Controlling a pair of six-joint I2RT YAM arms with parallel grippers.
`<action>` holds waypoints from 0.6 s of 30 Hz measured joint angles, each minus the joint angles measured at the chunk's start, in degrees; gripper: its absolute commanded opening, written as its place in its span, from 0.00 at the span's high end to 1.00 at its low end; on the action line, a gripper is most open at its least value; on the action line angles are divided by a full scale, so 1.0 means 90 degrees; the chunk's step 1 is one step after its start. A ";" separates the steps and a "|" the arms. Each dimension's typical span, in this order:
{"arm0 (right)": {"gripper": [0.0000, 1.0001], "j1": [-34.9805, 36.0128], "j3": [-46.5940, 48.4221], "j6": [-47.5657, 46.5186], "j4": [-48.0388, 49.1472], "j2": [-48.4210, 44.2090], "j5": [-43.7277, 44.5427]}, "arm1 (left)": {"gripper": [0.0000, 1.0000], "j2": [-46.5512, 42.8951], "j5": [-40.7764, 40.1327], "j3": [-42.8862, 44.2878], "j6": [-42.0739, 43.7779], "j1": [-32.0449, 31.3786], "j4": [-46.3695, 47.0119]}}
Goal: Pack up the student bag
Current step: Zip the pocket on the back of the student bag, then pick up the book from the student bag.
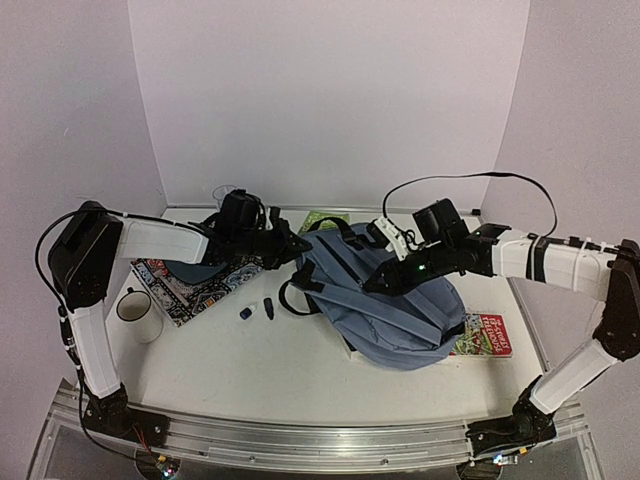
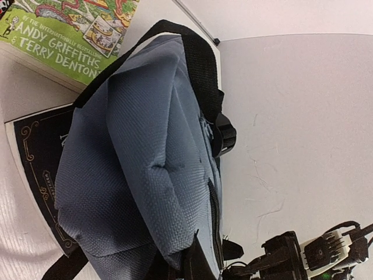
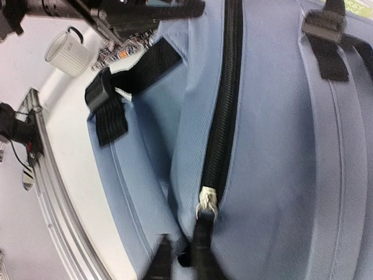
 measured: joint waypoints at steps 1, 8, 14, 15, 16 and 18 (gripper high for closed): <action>0.59 0.0010 0.0012 -0.0017 -0.0098 -0.0016 0.0069 | 1.00 0.0036 -0.0022 0.0000 0.0001 0.0014 0.0006; 0.11 0.0511 0.0369 -0.0149 -0.0647 -0.0225 0.1370 | 1.00 0.0094 -0.0082 0.0000 -0.0025 0.0037 0.0030; 0.02 0.1375 0.0530 -0.0187 -0.0925 -0.0264 0.3062 | 1.00 0.0094 -0.0116 0.0000 -0.0191 0.0026 0.0034; 0.02 0.1530 0.0567 -0.0186 -0.0997 -0.0229 0.3348 | 1.00 0.0094 -0.0125 0.0000 -0.0252 0.0022 0.0034; 0.02 0.1688 0.0630 -0.0186 -0.1071 -0.0161 0.3655 | 1.00 0.0094 -0.0131 0.0000 -0.0298 0.0019 0.0035; 0.02 0.1949 0.0791 -0.0182 -0.1171 0.0039 0.4197 | 1.00 0.0094 -0.0139 0.0000 -0.0377 0.0013 0.0036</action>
